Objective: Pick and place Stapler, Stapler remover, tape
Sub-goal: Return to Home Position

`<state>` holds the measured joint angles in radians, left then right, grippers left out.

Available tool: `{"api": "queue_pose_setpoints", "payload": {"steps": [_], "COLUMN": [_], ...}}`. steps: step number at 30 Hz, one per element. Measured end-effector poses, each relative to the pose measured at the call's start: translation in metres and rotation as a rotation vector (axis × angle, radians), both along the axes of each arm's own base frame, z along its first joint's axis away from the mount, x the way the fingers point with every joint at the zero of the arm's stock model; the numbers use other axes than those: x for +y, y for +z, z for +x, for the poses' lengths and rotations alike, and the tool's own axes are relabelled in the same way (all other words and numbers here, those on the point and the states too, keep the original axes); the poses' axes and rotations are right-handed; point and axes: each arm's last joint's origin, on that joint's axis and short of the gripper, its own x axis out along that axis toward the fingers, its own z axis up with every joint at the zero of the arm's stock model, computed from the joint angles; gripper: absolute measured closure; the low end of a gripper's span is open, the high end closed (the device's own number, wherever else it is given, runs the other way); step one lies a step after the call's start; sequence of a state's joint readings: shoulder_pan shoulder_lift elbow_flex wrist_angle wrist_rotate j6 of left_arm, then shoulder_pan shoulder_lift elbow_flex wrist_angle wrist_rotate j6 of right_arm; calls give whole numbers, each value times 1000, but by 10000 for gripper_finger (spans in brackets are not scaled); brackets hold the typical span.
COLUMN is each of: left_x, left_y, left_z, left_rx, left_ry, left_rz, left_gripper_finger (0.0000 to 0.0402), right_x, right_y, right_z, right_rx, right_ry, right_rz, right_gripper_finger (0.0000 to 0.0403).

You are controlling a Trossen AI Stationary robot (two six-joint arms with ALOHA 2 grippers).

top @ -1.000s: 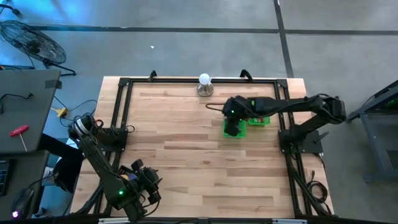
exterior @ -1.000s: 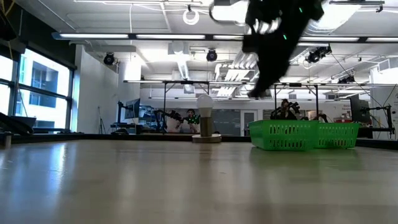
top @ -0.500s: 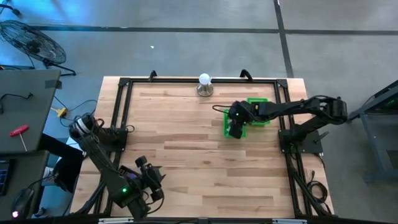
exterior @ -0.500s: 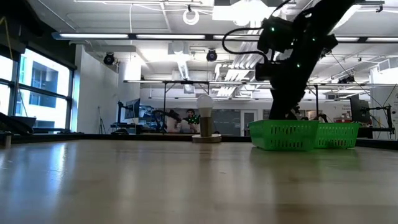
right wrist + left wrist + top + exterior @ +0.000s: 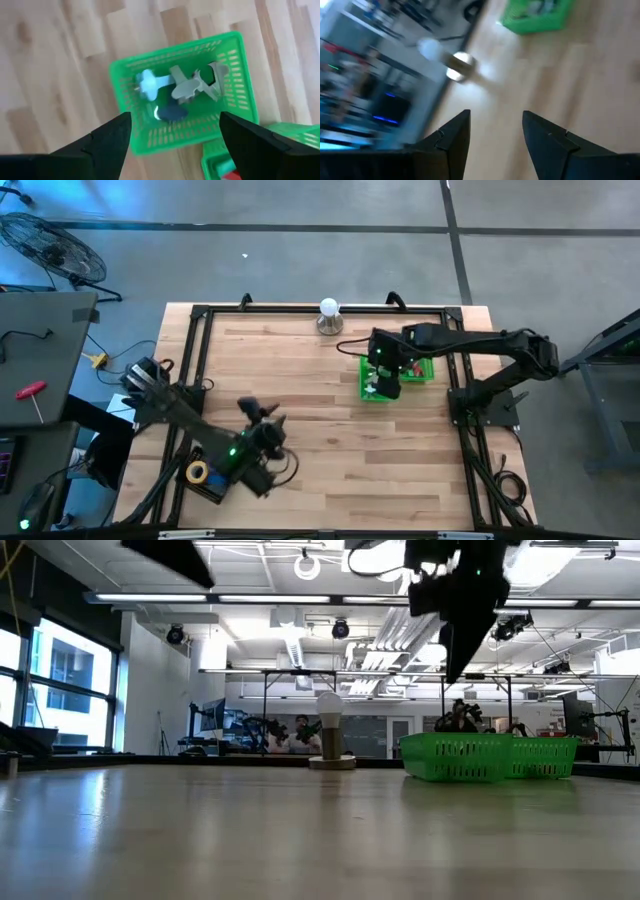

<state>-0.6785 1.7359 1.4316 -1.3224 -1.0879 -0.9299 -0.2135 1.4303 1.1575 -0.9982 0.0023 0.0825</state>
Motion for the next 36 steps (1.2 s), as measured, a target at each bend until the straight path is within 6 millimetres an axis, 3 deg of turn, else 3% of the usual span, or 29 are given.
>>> {"api": "queue_pose_setpoints", "payload": {"steps": [6, 14, 17, 23, 28, 32, 36], "left_x": [34, 67, 75, 83, 84, 81, 79], "left_y": [55, 113, 121, 126, 125, 126, 138], "left_z": [25, 40, 42, 44, 45, 48, 49], "left_rx": [92, 84, 98, 117, 143, 159, 124], "left_ry": [22, 42, 41, 46, 29, -32, -168], "left_rz": [109, 61, 73, 85, 60, 9, -81], "left_gripper_finger": [243, 344, 391, 398, 400, 401, 401], "right_x": [8, 25, 31, 46, 66, 82, 97], "right_y": [30, 34, 22, -8, -22, -4, 41], "right_z": [-9, -19, -16, 0, 10, 19, 27], "right_rx": [14, -220, -254, -443, -647, -817, -952], "right_ry": [96, 292, 280, 333, 444, 569, 579], "right_rz": [40, 163, 138, 97, -77, -217, -308], "right_gripper_finger": [108, 107, 109, 114, 115, 115, 130]}}
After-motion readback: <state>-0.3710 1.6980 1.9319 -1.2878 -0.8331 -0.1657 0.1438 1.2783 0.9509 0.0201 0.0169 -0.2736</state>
